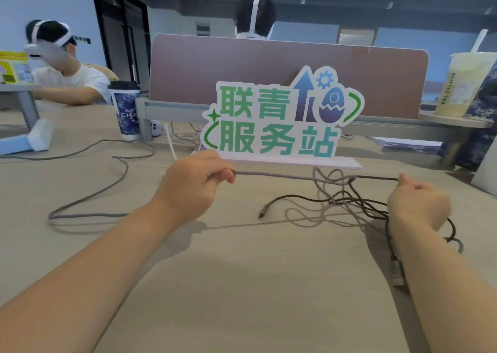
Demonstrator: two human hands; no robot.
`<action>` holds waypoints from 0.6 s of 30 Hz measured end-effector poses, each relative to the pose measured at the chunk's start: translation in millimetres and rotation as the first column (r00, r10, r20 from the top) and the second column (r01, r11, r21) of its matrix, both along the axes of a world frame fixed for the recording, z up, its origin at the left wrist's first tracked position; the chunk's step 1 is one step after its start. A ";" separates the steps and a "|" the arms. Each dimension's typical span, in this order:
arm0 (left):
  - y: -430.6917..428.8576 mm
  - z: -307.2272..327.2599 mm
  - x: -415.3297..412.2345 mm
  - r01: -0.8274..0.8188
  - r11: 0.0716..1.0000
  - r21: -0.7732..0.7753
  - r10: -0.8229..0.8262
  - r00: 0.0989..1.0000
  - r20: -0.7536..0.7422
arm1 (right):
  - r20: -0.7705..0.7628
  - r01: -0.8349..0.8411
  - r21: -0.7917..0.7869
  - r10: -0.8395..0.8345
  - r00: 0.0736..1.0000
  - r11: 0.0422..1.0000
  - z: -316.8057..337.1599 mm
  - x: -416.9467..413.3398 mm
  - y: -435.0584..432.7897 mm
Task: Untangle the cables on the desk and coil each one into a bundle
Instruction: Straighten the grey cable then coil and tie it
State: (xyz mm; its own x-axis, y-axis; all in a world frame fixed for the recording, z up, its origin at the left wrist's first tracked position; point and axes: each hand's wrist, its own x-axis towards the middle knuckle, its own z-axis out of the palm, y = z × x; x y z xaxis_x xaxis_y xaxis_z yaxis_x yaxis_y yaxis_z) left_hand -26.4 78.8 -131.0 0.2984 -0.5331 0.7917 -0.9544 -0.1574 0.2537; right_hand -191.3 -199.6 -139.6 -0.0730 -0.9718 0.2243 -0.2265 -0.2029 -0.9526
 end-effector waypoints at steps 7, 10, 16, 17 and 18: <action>-1.4 -8.7 13.6 -0.277 0.899 0.338 0.341 0.929 -0.146 | -0.267 -0.212 -0.137 0.170 0.949 0.968 -0.3 6.2 7.2; -6.3 -21.9 11.2 -0.276 0.760 0.588 0.443 0.882 -0.158 | -0.465 -0.362 -0.203 0.236 0.853 0.910 6.0 16.4 23.7; -32.0 -26.0 -22.8 -0.103 0.878 0.467 0.242 0.938 -0.247 | -0.806 -0.687 -0.244 0.250 0.536 0.685 11.8 36.0 66.0; -36.4 -26.5 -29.8 -0.061 0.896 0.440 0.201 0.940 -0.278 | -0.805 -0.736 -0.234 0.298 0.513 0.635 12.0 37.7 73.4; -39.9 -27.7 -35.8 -0.030 0.904 0.427 0.172 0.939 -0.298 | -0.793 -0.780 -0.217 0.360 0.491 0.587 11.3 38.3 80.4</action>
